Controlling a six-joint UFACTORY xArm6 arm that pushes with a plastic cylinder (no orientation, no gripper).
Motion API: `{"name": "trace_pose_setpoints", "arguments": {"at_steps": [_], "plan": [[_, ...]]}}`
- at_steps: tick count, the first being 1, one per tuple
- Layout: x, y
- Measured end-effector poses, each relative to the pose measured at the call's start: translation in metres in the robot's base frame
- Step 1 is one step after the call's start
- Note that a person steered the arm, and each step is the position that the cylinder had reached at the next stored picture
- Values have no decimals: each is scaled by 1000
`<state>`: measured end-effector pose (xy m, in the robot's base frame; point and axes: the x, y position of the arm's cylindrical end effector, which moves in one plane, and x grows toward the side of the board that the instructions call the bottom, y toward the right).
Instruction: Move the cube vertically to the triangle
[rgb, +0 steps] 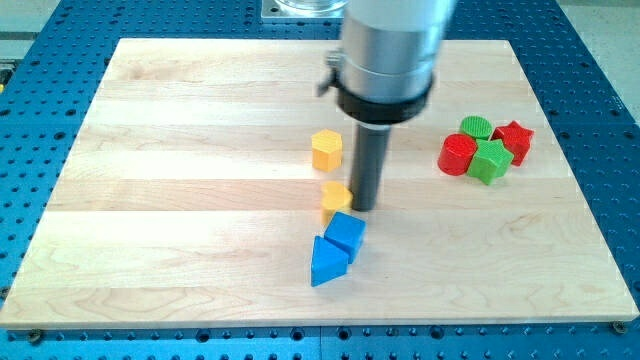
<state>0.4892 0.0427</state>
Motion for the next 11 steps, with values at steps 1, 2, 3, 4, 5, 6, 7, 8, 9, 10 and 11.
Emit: {"name": "trace_pose_setpoints", "arguments": {"at_steps": [1, 2, 3, 4, 5, 6, 7, 8, 9, 10, 11], "plan": [[13, 77], [82, 69], [112, 37], [65, -18], [12, -24], [-18, -26], [-14, -26], [1, -26], [15, -31], [6, -46], [-1, -38]]}}
